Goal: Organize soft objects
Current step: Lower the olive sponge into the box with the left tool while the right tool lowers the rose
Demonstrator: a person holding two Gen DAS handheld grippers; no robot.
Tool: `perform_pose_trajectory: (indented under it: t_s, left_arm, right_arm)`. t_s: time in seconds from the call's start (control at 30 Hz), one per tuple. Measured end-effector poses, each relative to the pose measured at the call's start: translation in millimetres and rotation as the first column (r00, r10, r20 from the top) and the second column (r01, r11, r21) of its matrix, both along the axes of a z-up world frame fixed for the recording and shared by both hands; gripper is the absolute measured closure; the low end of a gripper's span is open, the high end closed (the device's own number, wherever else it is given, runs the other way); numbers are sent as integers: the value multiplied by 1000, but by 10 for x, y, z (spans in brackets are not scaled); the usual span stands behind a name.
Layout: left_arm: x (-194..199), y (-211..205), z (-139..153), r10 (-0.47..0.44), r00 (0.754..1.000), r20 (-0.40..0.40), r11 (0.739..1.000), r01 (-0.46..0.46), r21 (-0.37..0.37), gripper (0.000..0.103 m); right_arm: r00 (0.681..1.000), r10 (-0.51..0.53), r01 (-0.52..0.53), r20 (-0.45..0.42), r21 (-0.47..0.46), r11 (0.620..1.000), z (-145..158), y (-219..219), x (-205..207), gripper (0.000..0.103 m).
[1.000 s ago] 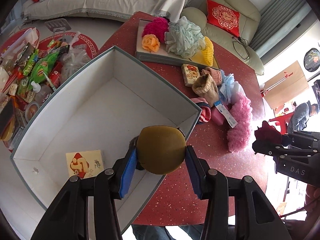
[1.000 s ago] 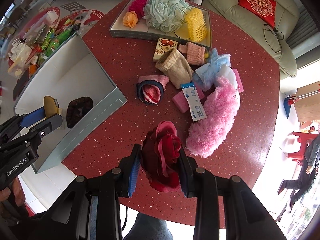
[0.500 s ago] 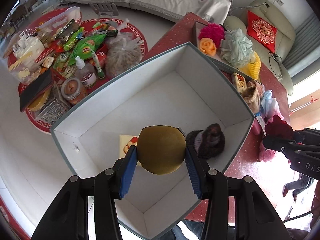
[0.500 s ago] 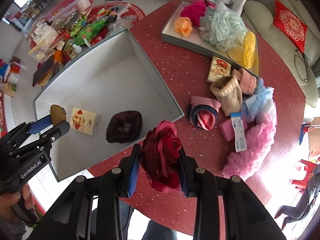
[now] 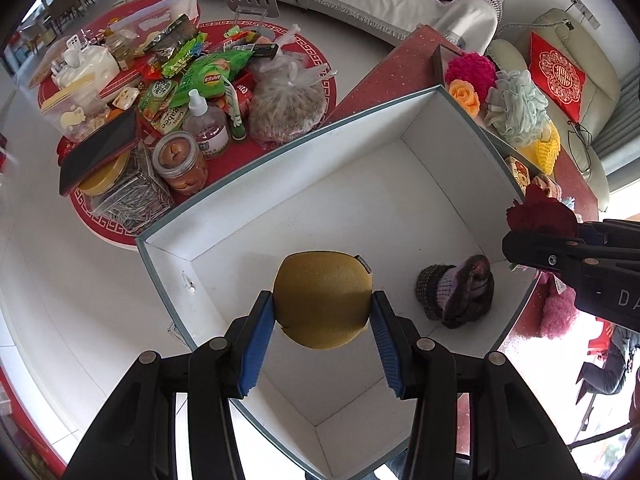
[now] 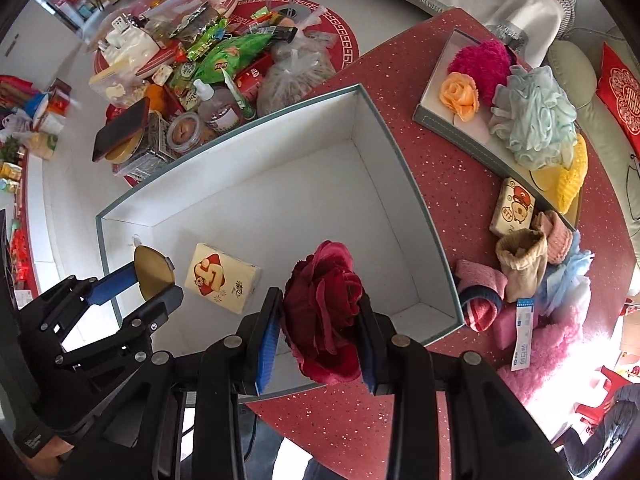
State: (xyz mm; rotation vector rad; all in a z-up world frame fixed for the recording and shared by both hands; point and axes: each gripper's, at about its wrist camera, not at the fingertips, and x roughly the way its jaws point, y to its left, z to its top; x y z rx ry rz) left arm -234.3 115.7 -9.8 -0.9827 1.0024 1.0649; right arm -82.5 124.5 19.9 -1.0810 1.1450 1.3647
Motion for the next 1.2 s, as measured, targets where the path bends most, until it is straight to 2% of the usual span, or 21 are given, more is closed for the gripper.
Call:
perform_pose_trajectory:
  t_s: [0.37, 1.07, 1.13, 1.17, 1.2]
  left_arm:
    - [24, 100, -126, 10, 1000, -13, 1000, -10, -29, 53]
    - [182, 191, -231, -29, 998, -47, 998, 26, -56, 53]
    - [192, 186, -231, -31, 998, -58, 998, 28, -52, 51]
    - [200, 182, -229, -33, 997, -66, 998, 29, -49, 50]
    - [208, 180, -231, -35, 996, -76, 998, 32, -49, 36]
  right_arm:
    - [999, 34, -34, 7, -43, 999, -182, 146, -123, 65]
    - [1000, 24, -23, 14, -82, 996, -374, 283, -79, 65]
    - [1000, 23, -22, 11, -82, 996, -379, 286, -76, 64]
    - [1000, 23, -22, 10, -79, 997, -378, 285, -77, 60]
    - [1000, 20, -20, 11, -75, 997, -374, 283, -73, 56]
